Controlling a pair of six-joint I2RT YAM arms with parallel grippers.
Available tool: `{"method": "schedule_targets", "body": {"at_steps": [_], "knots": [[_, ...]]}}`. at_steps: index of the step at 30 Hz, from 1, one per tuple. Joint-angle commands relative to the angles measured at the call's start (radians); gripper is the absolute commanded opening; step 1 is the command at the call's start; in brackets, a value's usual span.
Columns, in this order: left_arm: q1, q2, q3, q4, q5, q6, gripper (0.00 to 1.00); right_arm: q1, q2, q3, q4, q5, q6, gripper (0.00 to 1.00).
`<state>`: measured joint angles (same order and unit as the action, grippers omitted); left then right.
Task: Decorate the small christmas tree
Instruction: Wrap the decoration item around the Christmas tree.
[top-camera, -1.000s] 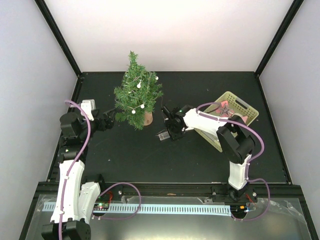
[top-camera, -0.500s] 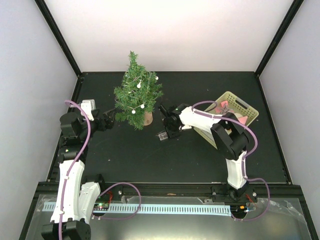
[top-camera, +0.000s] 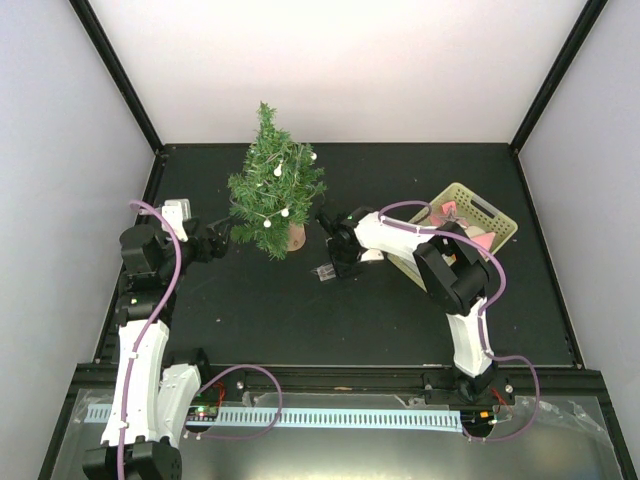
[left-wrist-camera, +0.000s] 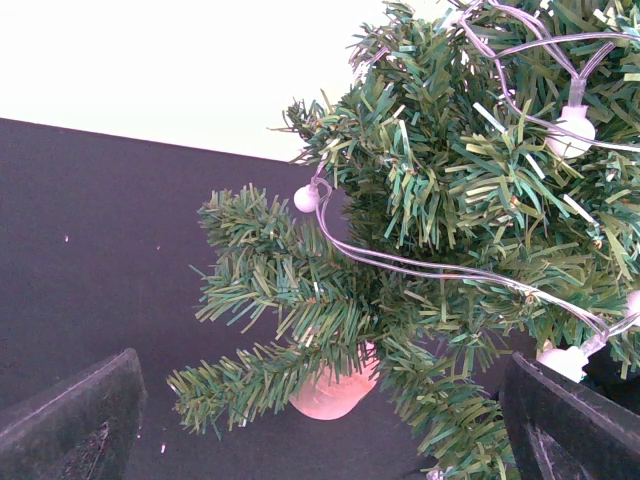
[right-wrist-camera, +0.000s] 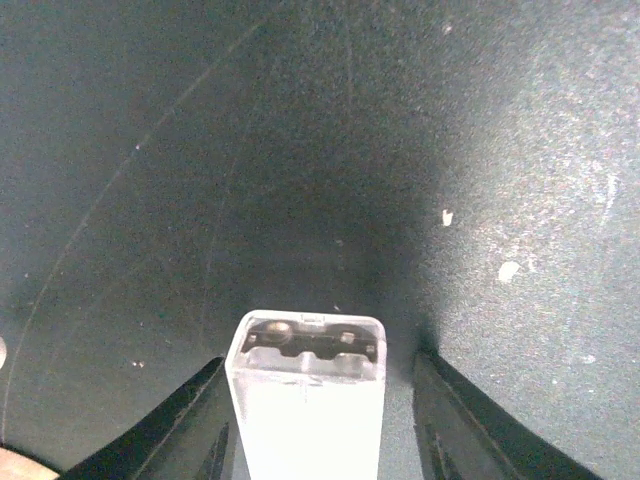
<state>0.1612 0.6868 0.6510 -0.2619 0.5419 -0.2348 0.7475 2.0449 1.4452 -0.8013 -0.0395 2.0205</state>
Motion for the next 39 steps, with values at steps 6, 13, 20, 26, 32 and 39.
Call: {"method": "schedule_targets", "body": {"at_steps": [6,13,20,26,32,39], "knots": [[-0.006,-0.007,-0.001,0.000,0.008,0.013,0.99,-0.012,-0.008,0.015,-0.038,0.106,-0.036,0.45],[-0.005,-0.010,0.001,-0.004,-0.006,0.020,0.99,-0.029,-0.106,0.021,-0.043,0.271,-0.146,0.45],[-0.006,-0.004,0.008,-0.017,-0.042,0.027,0.99,-0.053,-0.265,0.008,-0.042,0.531,-0.256,0.43],[-0.006,0.001,0.014,-0.025,-0.074,0.025,0.99,-0.062,-0.403,-0.030,0.030,0.649,-0.386,0.44],[-0.006,-0.005,0.016,-0.030,-0.081,0.034,0.99,-0.061,-0.331,-0.019,-0.134,0.319,-0.267,0.50],[-0.005,-0.012,0.013,-0.030,-0.073,0.037,0.99,-0.047,-0.179,-0.008,-0.075,0.067,-0.259,0.53]]}}
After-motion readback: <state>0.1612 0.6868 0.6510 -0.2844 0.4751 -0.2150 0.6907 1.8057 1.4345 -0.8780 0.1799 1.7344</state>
